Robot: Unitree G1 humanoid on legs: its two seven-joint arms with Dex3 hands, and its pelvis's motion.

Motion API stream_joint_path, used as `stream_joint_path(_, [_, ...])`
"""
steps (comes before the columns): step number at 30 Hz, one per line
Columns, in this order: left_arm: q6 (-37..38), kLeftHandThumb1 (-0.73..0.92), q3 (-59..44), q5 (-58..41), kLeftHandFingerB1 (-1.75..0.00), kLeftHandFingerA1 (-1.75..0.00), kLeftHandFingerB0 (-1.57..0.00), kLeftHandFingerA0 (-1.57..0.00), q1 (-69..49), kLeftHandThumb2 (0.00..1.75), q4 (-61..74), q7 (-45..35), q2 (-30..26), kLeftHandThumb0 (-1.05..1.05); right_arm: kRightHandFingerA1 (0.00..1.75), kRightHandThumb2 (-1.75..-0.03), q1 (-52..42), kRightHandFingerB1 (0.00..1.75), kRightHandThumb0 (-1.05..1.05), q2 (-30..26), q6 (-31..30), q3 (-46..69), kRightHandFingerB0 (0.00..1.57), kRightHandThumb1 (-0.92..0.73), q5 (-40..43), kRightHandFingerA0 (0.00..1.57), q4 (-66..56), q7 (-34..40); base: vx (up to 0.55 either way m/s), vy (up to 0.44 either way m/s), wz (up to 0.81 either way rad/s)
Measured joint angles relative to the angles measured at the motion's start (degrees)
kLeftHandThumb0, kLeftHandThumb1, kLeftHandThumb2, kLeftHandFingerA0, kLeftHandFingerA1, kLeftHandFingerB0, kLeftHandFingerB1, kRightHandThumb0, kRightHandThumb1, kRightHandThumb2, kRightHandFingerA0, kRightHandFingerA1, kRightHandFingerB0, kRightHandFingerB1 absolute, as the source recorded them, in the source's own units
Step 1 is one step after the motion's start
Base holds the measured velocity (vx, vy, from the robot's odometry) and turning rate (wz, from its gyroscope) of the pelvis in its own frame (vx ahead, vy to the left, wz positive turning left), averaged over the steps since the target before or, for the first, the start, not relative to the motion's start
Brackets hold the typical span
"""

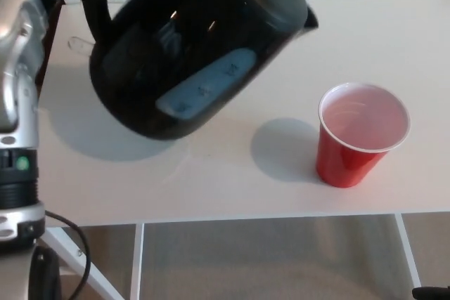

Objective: The robot walk towards a table in front and uses its left hand to pick up the pot from the base and pour water to the cup on the right hand side

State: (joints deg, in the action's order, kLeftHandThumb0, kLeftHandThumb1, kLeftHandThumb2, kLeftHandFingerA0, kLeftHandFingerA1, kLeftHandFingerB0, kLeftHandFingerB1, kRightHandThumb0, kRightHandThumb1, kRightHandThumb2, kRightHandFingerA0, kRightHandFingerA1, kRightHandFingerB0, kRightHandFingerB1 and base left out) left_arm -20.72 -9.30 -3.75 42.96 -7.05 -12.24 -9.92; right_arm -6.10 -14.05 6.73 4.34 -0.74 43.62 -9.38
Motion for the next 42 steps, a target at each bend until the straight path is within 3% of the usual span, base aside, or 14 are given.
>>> stream_joint_path(15, [5.38, 0.79, 12.64, 11.75, -1.08, -1.38, -0.80, -1.10, -2.44, 0.74, 6.94, 9.03, 1.63, -0.12, 0.53, -0.57, 0.08, 0.46, -0.35, -0.09, -0.57, -0.50, 0.59, -0.59, -1.01, 0.68, -1.25, 0.09, 0.00, 0.000, 0.00])
stream_joint_path(31, [7.40, 0.82, 15.04, 15.06, -1.14, -1.42, -0.76, -1.09, -3.65, 0.71, 13.48, 9.72, 1.54, -0.12, 0.52, -0.57, 0.30, 0.46, -0.31, -0.79, -0.53, -1.38, 0.58, -0.59, -1.39, 0.68, -0.14, -0.24, 0.00, 0.000, 0.00])
stream_joint_path(42, [7.99, 0.77, 13.86, 15.23, -1.12, -1.38, -0.79, -1.11, -3.95, 0.77, 14.98, 9.64, 0.77, -0.11, 0.55, -0.57, 0.44, 0.47, -0.32, -0.80, -0.82, -1.69, 0.60, -0.59, -1.43, 0.73, 0.03, -0.22, 0.00, 0.000, 0.00])
